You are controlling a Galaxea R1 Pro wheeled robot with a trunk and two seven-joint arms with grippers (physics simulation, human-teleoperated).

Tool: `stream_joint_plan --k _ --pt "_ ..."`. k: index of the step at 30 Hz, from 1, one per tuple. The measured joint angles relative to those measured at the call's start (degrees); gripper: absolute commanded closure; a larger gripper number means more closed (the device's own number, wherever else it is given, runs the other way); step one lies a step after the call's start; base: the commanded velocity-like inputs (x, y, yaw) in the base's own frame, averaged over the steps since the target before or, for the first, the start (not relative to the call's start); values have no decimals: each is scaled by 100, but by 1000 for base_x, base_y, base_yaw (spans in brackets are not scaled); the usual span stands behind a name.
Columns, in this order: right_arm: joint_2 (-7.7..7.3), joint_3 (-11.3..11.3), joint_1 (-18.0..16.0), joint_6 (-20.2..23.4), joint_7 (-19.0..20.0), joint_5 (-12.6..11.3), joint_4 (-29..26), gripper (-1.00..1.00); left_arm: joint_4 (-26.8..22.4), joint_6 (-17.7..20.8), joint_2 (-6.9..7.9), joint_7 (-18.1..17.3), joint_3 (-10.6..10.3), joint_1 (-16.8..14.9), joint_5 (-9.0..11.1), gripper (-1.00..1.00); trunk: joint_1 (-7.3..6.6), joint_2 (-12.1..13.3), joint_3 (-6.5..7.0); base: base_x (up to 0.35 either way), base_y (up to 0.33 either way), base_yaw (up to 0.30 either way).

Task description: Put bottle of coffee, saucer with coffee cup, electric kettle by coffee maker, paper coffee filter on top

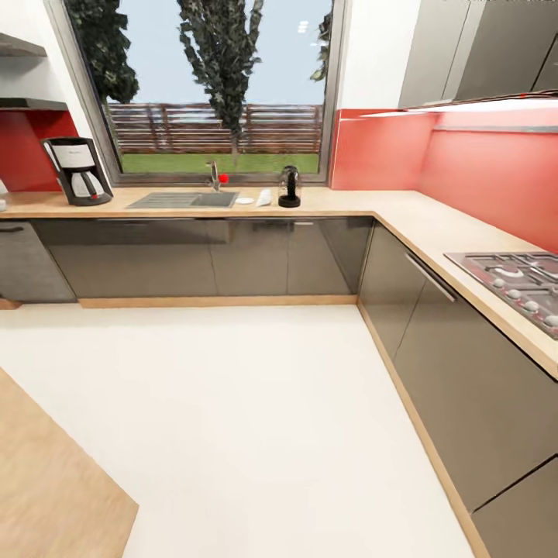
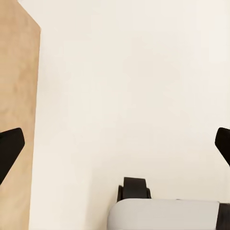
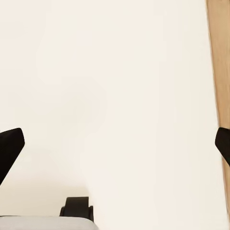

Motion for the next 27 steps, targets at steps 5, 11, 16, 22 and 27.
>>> stream_joint_plan --k 5,11,16,22,27 --pt "11 21 1 -2 0 3 269 -100 0 0 0 1 0 0 -5 -100 -110 201 90 0 0 0" --pt "53 30 1 2 5 -7 657 -100 -1 0 0 2 0 0 3 -100 -242 441 197 0 0 0" --pt "107 38 2 10 8 -3 1189 -100 1 0 0 0 1 0 8 -100 -352 642 287 0 0 0" --pt "121 48 1 10 8 6 2359 -100 2 0 0 -1 -6 0 -2 -100 -483 883 395 0 0 0" --pt "123 43 0 10 8 3 2774 -100 2 0 -6 -2 -21 0 -10 -100 -593 1083 485 0 0 0"
